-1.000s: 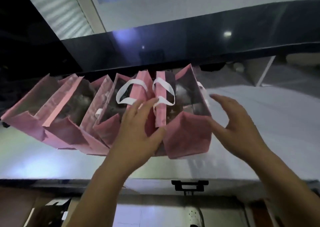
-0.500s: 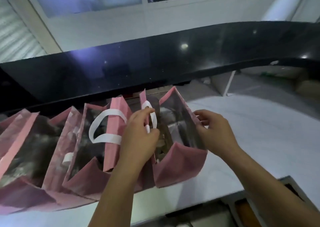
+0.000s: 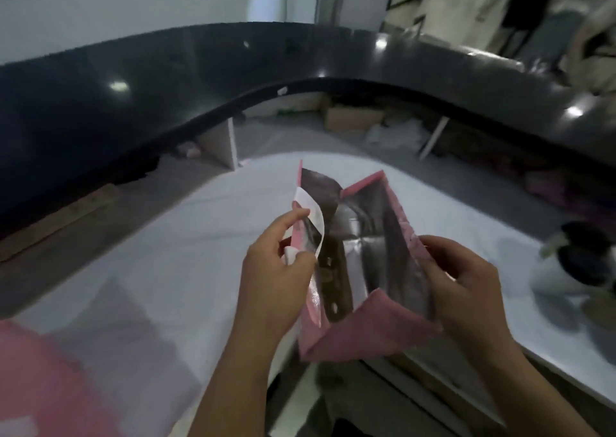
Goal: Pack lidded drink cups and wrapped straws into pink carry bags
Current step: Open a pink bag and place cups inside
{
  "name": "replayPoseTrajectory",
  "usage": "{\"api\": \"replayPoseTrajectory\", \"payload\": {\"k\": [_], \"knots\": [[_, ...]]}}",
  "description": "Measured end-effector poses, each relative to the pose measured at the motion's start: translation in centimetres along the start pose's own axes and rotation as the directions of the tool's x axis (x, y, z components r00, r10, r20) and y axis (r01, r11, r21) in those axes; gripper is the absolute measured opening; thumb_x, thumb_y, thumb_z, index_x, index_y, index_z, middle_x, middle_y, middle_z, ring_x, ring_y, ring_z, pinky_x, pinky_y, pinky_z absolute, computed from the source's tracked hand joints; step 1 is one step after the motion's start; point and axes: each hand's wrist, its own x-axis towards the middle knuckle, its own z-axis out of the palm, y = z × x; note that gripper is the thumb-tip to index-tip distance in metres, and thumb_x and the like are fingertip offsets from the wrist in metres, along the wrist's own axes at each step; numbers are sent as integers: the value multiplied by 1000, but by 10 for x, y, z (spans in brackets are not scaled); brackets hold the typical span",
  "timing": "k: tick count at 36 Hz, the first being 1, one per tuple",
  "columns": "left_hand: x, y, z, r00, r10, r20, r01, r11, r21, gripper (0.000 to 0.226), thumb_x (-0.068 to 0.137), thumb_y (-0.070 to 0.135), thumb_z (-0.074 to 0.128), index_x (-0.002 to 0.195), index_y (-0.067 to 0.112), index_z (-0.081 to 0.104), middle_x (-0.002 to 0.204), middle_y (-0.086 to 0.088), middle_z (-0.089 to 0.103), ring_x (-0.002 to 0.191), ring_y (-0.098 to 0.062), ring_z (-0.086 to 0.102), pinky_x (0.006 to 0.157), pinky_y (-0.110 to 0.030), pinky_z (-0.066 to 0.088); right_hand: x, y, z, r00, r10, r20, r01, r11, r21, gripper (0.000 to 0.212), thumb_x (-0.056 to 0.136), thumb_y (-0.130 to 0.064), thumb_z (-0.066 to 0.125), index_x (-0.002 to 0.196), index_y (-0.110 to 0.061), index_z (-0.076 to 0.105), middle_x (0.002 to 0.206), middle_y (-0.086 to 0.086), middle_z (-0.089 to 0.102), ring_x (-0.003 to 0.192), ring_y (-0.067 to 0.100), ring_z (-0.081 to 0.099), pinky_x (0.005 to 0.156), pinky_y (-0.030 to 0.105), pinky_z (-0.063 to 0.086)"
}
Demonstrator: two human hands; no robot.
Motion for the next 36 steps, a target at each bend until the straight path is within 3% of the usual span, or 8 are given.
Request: {"api": "replayPoseTrajectory", "payload": {"k": [3,5,16,22,26,29,31,36], "knots": [[11,15,45,997,14,76,-10,999,-52,48,93,3,59,127,37,63,139,11,57,123,-16,56,100,-37,53,2,17,-38,989,36,-144,-34,999,18,13,95,-20,64,101,-25,75,91,-18,73,87,2,67,70,11,51],[16,26,76,991,39,124,-30,996,-78,48,92,2,58,126,35,65,133,11,61,118,-16,59,96,-43,56,4,31,-63,973,64,-223,-60,998,28,12,96,-24,64,101,-24,74,91,-17,73,88,2,68,72,15,52],[44,69,263,947,108,303,-120,993,21,52,91,0,55,128,34,64,127,15,62,106,-11,63,84,-28,60,49,141,-191,899,192,-393,-91,961,262,11,95,-23,66,100,-25,75,92,-6,75,91,18,71,83,52,57],[64,85,342,942,89,325,-130,986,108,49,92,-1,59,122,37,68,116,19,64,98,-10,65,70,-24,61,80,188,-235,915,251,-316,-100,900,424,16,95,-23,65,108,-23,75,100,-6,75,101,12,69,92,46,56],[75,89,370,949,51,310,-115,975,191,48,91,0,61,121,36,68,122,11,65,104,-15,65,79,-36,62,101,206,-252,934,255,-250,-113,875,470,17,96,-18,63,110,-21,74,100,-8,75,99,10,69,91,39,57],[80,94,376,937,49,345,-141,959,247,48,91,2,62,118,41,68,109,26,67,97,-8,68,73,-29,62,113,212,-260,949,254,-189,-132,860,494,17,95,-16,65,108,-22,74,98,-8,75,96,10,69,89,37,58],[84,101,374,914,43,404,-169,944,283,45,92,6,64,116,43,67,99,36,66,91,2,68,68,-22,60,118,215,-264,959,239,-155,-134,859,494,17,94,-15,66,108,-22,74,98,-7,75,96,10,70,88,36,58],[92,115,358,807,-76,586,-295,807,512,44,80,31,78,112,55,60,120,31,57,109,1,59,77,-23,57,115,222,-277,978,205,-23,-171,868,467,25,90,-18,68,114,-25,71,104,-7,73,100,8,67,89,27,57]]}}
